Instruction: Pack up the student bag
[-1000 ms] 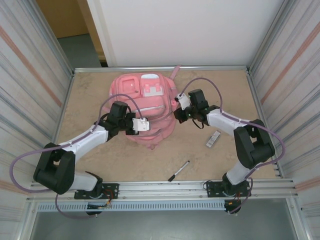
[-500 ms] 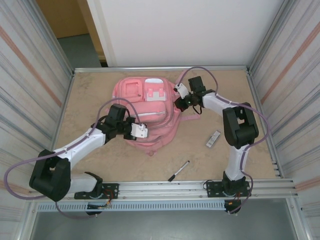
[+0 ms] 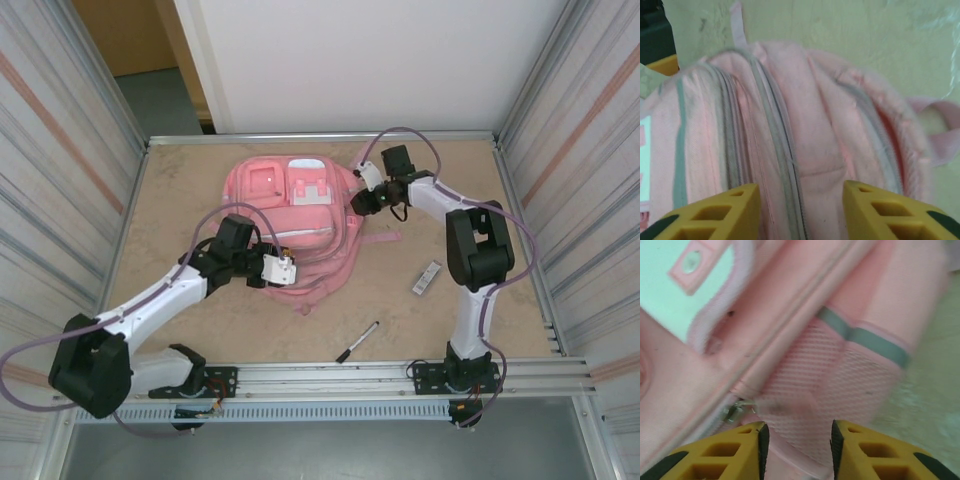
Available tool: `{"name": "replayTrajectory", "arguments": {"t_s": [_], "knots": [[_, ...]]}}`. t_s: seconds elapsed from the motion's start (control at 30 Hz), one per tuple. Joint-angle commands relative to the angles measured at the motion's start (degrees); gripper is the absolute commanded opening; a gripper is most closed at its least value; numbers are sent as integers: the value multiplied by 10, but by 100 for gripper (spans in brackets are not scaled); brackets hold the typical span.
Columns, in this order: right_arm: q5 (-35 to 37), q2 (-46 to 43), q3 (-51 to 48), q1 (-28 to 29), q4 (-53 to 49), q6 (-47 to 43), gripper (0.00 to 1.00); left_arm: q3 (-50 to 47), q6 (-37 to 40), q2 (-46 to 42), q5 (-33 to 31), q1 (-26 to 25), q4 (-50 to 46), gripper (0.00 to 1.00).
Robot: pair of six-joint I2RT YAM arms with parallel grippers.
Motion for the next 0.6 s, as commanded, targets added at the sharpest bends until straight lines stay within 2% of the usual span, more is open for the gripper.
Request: {"name": "replayTrajectory", "arguments": {"t_s": [0.0, 0.1, 0.17, 0.3, 0.43, 0.57], "knots": [[34, -96, -60, -11, 72, 70, 42, 24, -71, -38, 10, -17, -33, 51], [22, -170, -136, -10, 139, 81, 46, 63, -160, -40, -35, -27, -44, 56], [4, -201, -165, -8, 149, 66, 48, 91, -198, -25, -75, -32, -56, 57], [-1, -238, -221, 10, 182, -6, 48, 127, -160, 42, -148, -39, -103, 59], [12, -250, -230, 21, 187, -8, 50, 125, -130, 84, -161, -40, -111, 59], [13, -246, -227, 24, 178, -15, 50, 125, -136, 103, -176, -40, -103, 59]]}}
